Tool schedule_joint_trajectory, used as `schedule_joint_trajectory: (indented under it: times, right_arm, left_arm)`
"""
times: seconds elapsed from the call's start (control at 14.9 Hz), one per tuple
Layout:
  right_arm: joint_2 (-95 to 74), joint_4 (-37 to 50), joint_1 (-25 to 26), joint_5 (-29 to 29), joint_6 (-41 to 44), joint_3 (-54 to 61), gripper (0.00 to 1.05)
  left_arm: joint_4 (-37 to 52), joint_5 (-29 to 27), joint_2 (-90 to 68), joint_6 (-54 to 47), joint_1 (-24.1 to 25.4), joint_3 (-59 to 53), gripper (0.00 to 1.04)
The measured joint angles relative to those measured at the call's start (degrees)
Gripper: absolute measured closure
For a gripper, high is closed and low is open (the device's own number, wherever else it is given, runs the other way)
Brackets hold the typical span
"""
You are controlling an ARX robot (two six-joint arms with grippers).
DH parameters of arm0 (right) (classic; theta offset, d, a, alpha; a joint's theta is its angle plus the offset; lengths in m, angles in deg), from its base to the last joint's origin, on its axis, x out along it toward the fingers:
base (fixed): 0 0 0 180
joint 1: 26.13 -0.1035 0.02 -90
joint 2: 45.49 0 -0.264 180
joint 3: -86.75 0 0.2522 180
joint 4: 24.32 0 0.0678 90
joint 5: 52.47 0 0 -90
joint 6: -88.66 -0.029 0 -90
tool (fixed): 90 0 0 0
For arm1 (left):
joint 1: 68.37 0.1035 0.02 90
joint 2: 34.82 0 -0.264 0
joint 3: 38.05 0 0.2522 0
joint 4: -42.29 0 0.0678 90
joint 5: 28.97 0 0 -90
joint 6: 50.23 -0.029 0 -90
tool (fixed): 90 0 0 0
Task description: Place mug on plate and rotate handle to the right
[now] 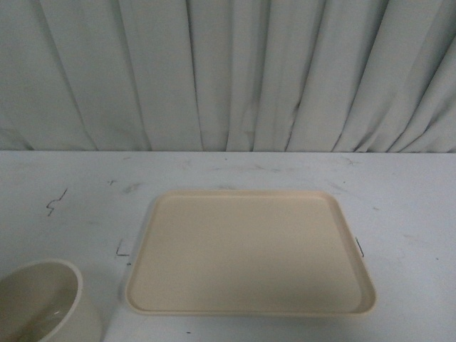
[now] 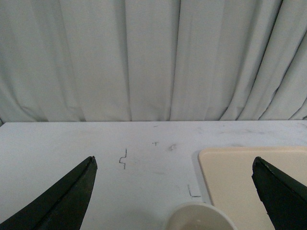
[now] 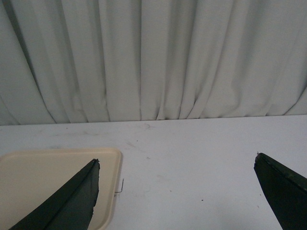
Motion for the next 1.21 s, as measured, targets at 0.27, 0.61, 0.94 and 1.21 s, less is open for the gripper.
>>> schedule_joint_trajectory:
  times: [0.27,0.61,0.94,1.21]
  right_arm:
    - [0.0,-0.02,0.0,0.0,0.0,0.0,0.07]
    - [0.0,0.0,0.0,0.0,0.0,0.0,0.07]
    - [0.0,0.04,0.0,-0.04,-0.07,0.0,0.07]
    - [0.0,0.02,-0.04,-0.02,-0.09,0.0,0.07]
  left_arm:
    - [0.0,0.0,0.02,0.0,0.0,0.0,0.07]
    - [0.0,0.0,0.02,0.0,0.0,0.0,0.07]
    - [-18.82,-16.41,-18.88,2.71,-7.96,11.61,0.07]
    - [-20.83,-8.0,-46.01,3.08,-4.24,24.65,0.07]
